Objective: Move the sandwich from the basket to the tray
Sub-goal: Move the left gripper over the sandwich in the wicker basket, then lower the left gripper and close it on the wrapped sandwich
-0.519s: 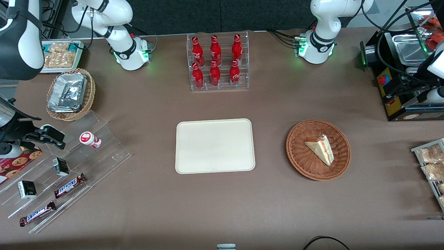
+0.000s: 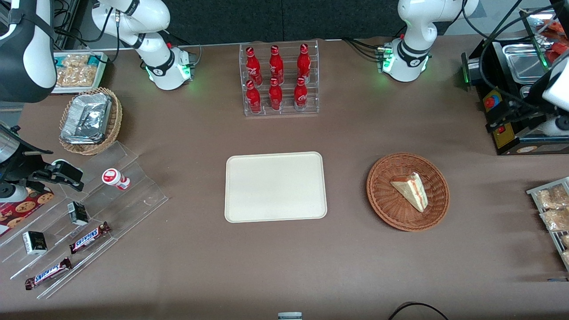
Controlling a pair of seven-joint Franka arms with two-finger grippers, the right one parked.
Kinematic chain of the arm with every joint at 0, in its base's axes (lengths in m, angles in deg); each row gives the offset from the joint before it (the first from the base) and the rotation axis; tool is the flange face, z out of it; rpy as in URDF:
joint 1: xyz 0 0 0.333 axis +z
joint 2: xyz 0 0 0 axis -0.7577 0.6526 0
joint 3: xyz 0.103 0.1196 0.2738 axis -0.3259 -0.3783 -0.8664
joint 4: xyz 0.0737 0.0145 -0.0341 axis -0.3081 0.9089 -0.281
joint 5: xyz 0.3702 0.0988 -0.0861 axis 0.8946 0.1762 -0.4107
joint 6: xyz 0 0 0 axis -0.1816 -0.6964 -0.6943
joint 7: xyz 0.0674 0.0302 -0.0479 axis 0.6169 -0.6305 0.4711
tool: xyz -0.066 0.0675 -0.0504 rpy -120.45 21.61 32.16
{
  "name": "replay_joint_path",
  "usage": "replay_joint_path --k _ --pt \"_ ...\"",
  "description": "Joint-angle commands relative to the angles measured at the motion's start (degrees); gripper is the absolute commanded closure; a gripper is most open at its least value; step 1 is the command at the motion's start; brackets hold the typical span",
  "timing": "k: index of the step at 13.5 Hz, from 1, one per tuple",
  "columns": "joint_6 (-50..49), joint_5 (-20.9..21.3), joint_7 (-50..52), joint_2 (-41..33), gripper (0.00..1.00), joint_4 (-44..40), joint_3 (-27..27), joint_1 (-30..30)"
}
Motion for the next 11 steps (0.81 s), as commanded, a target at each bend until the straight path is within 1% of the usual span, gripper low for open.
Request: replay_joint_path --k 1,2,4,6,7,8,9,11 --pt "2.43 -0.78 17.84 4.8 0.0 0.56 0.32 -1.26" --pt "4.79 -0.78 25.48 6.9 0.0 1.26 1.11 -1.26" --pt "10.14 -0.78 35.01 9.9 0.0 3.98 1.99 -1.26" --pt "17.69 -1.65 37.24 11.32 0.0 10.29 2.08 -1.26" --pt "22.95 -2.7 37.42 11.49 0.0 14.58 2.17 -1.26" --pt "28.49 -2.8 37.86 12.11 0.0 18.63 2.17 -1.35" --pt "32.2 -2.8 39.34 13.16 0.0 20.93 2.17 -2.04" --pt "34.51 -2.8 40.32 16.22 0.0 21.75 2.08 -2.67"
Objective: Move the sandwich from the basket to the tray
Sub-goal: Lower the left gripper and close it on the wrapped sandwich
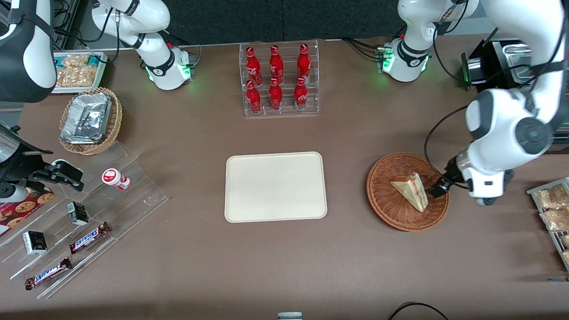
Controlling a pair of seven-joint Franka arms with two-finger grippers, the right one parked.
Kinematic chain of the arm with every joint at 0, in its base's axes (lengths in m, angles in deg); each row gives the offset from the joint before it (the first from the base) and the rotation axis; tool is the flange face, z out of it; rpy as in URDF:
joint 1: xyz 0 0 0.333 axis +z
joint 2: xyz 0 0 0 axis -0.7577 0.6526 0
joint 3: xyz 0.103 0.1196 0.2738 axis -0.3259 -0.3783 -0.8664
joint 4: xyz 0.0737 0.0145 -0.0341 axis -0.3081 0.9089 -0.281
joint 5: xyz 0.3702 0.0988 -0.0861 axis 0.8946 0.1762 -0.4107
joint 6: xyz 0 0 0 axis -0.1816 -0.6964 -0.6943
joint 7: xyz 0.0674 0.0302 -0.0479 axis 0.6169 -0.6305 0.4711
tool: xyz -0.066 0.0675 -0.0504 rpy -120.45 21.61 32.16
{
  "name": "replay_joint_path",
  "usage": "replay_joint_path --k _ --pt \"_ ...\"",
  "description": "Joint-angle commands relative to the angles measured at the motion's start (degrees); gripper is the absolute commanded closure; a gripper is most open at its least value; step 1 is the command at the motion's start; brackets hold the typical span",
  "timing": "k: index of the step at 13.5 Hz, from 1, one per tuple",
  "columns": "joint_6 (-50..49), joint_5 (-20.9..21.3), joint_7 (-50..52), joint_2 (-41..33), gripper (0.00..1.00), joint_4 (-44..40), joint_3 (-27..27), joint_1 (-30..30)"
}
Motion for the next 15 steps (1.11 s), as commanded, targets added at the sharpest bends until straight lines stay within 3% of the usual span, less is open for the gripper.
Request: replay_joint_path --k 1,8,9,11,12,13,15 --pt "3.48 -0.59 2.01 2.24 0.0 1.69 -0.35 -1.24" --pt "17.72 -0.5 2.01 8.31 0.01 7.58 -0.26 -2.47" --pt "18.69 -0.5 2.01 9.19 0.08 7.75 -0.35 -2.47" --pt "19.58 -0.5 2.01 9.81 0.64 7.93 -0.26 -2.48" --pt "19.58 -0.5 2.01 9.81 0.83 7.93 -0.26 -2.56" --pt "19.49 -0.5 1.92 9.64 0.96 7.84 -0.35 -2.56" --pt "18.88 -0.15 1.66 7.98 1.0 7.32 -0.26 -2.91"
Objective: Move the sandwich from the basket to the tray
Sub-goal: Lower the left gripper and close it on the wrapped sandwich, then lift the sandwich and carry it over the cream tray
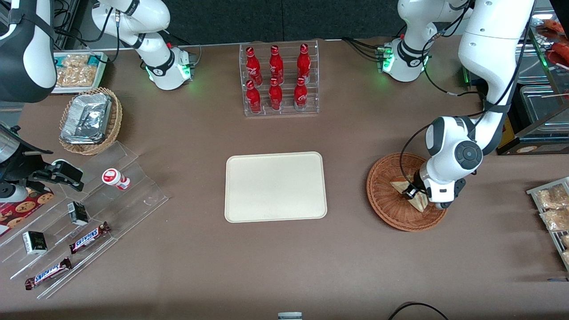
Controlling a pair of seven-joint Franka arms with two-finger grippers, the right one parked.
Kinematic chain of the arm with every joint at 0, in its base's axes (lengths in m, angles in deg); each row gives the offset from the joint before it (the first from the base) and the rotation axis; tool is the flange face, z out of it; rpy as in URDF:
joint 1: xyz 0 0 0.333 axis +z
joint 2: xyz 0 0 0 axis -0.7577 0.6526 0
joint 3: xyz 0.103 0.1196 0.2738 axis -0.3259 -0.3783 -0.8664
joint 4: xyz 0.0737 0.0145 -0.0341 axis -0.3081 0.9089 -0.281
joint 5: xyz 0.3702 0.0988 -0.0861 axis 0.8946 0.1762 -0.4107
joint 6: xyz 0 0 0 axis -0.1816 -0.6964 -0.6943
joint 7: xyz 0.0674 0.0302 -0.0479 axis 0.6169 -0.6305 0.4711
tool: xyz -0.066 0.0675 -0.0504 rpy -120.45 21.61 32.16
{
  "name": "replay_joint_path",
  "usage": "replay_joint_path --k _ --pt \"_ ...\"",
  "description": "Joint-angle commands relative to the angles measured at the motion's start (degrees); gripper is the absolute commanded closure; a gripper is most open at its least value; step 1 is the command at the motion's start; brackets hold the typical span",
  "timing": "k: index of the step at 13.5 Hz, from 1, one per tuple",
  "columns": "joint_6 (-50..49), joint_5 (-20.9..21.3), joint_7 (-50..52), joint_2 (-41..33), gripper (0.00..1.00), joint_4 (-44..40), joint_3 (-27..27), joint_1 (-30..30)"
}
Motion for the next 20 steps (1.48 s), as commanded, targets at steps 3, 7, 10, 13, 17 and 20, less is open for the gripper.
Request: replay_joint_path --k 3,7,10,13,17,20 --pt "-10.16 -0.45 1.0 -4.34 1.0 -7.75 -0.33 -5.29" --pt "-21.79 -0.54 4.69 0.83 1.0 -27.08 -0.33 -14.43" --pt "-25.06 -0.54 4.52 7.33 1.0 -38.34 -0.33 -21.55" --pt "-25.33 -0.01 2.95 13.92 0.97 -45.64 -0.33 -28.05" --pt "-24.8 0.25 1.27 24.2 0.95 -54.87 -0.42 -35.18" --pt "-22.97 0.95 1.62 30.62 0.91 -58.32 -0.77 -39.23"
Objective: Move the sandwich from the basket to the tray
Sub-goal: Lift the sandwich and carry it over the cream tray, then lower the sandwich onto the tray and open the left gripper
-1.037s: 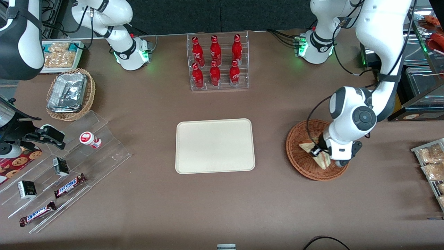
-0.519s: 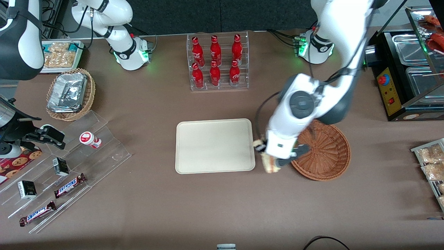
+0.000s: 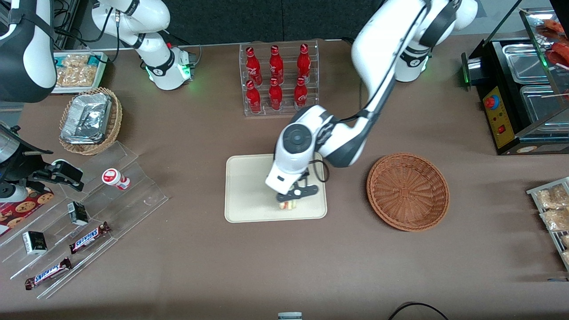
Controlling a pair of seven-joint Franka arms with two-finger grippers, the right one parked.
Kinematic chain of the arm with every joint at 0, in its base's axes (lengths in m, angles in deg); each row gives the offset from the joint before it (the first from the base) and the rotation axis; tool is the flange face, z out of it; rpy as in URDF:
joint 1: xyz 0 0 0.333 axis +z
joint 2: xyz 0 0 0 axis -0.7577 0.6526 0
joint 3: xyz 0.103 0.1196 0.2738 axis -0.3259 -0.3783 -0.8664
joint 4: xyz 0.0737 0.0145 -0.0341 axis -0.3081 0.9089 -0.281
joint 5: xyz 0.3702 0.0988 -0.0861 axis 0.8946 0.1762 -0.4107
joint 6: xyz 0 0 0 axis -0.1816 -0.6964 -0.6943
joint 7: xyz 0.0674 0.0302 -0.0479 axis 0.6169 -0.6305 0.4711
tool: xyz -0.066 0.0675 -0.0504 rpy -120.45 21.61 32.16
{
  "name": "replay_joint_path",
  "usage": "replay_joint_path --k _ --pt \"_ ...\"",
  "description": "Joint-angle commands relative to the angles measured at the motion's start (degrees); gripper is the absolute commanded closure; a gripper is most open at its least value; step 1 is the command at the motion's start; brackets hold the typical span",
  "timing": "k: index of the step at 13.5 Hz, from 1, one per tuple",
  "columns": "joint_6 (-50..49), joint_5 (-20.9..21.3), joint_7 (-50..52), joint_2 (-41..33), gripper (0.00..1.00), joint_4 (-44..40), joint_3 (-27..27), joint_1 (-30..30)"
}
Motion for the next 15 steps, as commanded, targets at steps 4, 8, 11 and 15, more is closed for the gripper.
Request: replay_joint_path --k 4,8,11,15 --pt "3.62 4.24 -0.32 10.05 0.81 -5.85 -1.2 -4.78" --pt "1.01 4.07 -0.32 8.67 0.0 -5.94 -1.2 -4.08" --pt "-7.77 3.19 -1.11 2.01 0.0 -7.44 -0.76 0.56" --pt "-15.27 -1.53 -8.98 -12.04 0.01 0.87 -0.76 10.3"
